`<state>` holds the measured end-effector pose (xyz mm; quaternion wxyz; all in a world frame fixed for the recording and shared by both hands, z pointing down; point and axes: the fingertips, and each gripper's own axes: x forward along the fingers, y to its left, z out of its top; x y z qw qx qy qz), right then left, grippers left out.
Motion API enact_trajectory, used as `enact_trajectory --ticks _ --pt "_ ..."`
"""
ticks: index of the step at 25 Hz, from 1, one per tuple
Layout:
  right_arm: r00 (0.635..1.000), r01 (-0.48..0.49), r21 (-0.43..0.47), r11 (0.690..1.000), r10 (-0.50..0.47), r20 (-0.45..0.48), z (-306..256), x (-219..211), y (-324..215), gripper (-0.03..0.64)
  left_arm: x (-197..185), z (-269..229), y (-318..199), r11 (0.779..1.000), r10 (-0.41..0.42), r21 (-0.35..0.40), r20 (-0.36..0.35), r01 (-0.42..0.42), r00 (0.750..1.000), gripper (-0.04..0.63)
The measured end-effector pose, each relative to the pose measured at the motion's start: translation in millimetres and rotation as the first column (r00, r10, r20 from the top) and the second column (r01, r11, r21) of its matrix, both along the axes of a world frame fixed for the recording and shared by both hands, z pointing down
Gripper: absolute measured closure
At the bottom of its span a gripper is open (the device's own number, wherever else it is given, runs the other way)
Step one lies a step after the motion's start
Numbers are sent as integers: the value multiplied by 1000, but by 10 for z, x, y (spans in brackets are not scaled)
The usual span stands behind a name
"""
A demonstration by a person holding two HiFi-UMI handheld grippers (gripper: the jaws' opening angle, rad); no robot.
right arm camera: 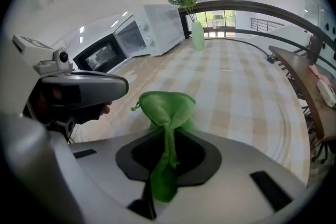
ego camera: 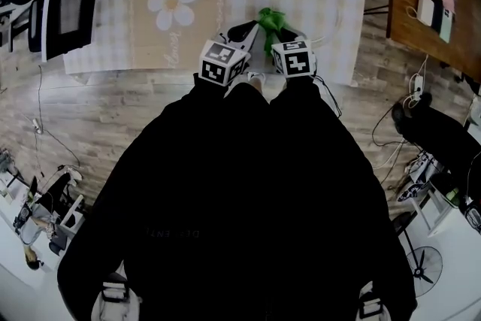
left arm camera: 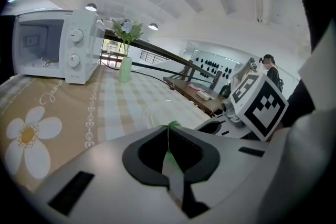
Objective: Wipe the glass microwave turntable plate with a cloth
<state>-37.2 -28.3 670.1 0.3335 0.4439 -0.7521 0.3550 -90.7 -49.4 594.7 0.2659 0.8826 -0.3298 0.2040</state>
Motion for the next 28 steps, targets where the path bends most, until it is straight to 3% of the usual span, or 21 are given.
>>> enact_trajectory --ticks 9,28 --pt "999 31 22 999 -30 -31 3 23 -5 545 137 1 -8 1000 25 -3 1 -25 1000 574" --pt "993 -103 -26 994 102 -58 0 777 218 543 648 18 70 995 99 -12 -14 -99 995 574"
